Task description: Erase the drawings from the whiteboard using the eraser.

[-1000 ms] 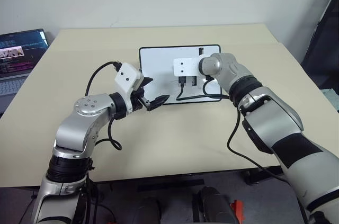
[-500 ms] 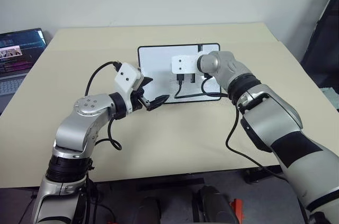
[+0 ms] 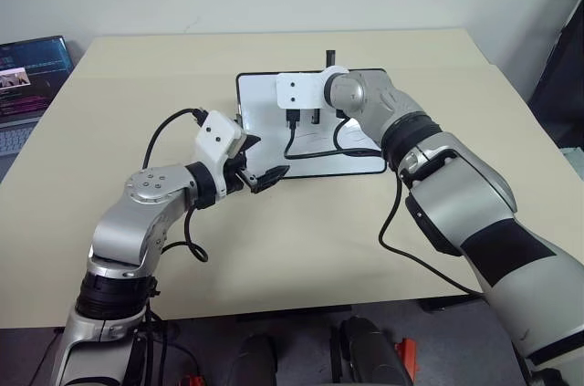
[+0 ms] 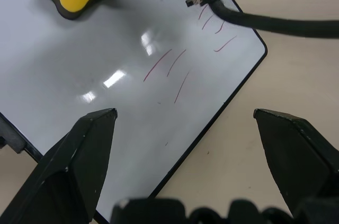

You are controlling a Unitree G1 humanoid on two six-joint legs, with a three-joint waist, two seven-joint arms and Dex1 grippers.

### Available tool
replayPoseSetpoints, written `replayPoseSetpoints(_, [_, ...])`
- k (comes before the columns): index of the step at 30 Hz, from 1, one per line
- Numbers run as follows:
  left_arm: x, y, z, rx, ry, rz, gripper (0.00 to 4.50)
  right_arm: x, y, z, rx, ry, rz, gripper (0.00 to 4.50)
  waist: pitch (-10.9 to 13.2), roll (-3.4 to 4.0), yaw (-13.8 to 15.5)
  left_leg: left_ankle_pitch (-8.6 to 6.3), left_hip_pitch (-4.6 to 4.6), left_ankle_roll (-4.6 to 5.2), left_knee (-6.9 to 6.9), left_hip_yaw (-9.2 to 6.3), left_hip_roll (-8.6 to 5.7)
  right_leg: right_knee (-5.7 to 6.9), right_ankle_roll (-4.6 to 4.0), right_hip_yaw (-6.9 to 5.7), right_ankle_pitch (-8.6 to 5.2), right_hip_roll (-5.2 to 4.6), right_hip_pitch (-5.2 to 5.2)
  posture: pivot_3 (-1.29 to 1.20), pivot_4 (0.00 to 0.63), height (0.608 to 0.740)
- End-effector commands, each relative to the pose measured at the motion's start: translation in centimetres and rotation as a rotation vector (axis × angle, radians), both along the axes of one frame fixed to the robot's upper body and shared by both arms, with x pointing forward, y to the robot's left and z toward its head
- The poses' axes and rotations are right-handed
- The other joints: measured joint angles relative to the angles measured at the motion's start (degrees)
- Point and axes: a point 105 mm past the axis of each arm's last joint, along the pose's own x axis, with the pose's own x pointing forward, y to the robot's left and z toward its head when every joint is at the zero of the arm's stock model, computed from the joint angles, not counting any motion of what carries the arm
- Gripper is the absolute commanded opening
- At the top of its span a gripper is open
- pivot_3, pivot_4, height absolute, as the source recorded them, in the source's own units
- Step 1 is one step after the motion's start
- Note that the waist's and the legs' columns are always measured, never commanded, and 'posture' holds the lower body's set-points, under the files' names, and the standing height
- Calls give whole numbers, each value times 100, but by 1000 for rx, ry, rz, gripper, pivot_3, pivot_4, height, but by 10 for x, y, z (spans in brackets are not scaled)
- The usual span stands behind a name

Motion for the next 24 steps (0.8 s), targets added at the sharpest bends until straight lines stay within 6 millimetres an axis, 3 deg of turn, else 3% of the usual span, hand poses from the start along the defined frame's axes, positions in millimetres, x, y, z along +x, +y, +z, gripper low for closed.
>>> replayPoseSetpoints(1, [-5,4,14,-3,-52,1,4500,2,-5,3,10,-7,-23,512,0,0,-2,0,2,0,0,1,0,2,0,1,0,0,1,0,150,740])
replayPoseSetpoints(8, [-5,3,15,-5,-50,0,4500,0,-20,-36,-22,185,-48,510,-2,-2,-1,0,18,0,3,0,0,5,0,-1,0,0,18,0,150,740])
replayPoseSetpoints(14, [-4,1,15,-13,-48,-4,4500,-5,-29,-62,-73,307,-42,494,-4,-6,-13,0,83,0,6,-1,0,3,11,-3,-7,1,86,0,150,740])
replayPoseSetpoints(19, [-4,1,15,-14,-47,-6,4500,-4,-30,-57,-62,290,-48,494,-5,-7,-14,3,95,2,30,0,0,13,22,1,-12,3,99,0,150,740])
replayPoseSetpoints(24, [-4,2,15,-12,-47,-4,4500,1,-24,-26,-17,178,-43,493,-5,-7,-13,6,94,5,35,0,0,14,22,3,-9,4,99,0,150,740])
